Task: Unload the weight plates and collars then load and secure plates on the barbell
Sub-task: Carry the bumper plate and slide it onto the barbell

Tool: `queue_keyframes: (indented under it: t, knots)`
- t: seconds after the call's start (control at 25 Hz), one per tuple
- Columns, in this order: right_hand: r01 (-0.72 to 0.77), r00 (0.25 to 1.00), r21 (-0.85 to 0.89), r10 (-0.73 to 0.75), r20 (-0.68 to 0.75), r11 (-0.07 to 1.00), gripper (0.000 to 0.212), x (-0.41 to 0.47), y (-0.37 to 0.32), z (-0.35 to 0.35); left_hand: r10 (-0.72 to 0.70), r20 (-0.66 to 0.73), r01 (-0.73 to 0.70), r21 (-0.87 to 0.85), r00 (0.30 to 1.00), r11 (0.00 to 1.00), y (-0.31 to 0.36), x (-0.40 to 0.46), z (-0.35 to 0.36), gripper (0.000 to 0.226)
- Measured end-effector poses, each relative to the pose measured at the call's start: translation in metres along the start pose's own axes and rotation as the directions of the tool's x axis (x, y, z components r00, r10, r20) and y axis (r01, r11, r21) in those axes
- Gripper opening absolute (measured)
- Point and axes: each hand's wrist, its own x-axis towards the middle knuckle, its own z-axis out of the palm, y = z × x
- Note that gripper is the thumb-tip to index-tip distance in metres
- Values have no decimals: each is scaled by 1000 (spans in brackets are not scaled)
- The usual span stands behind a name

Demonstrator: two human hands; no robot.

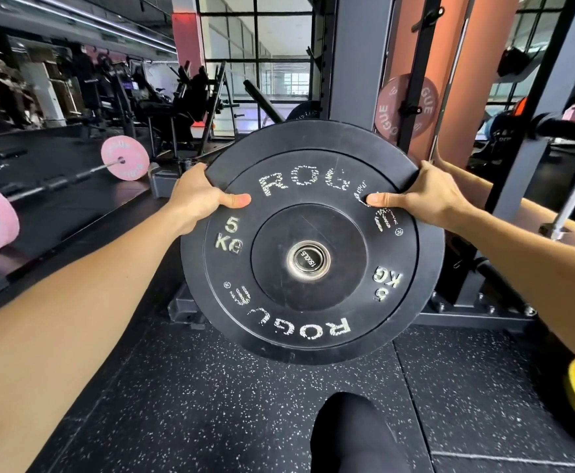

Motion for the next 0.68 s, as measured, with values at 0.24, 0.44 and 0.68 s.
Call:
queue_keyframes:
  t: [0.24, 0.44, 0.68]
  knots:
    - [-6, 993, 89, 16, -121, 996, 92, -12, 9, 6, 49, -65, -48, 18, 997, 999, -15, 5, 1, 62]
    - [11, 991, 113, 4, -133, 994, 87, -7, 13, 12, 82, -114, -72, 89, 990, 993, -12, 14, 9, 87]
    - [-24, 989, 175, 49, -142, 984, 95, 28, 30, 27, 86, -90, -77, 98, 992, 992, -9, 56, 22, 86]
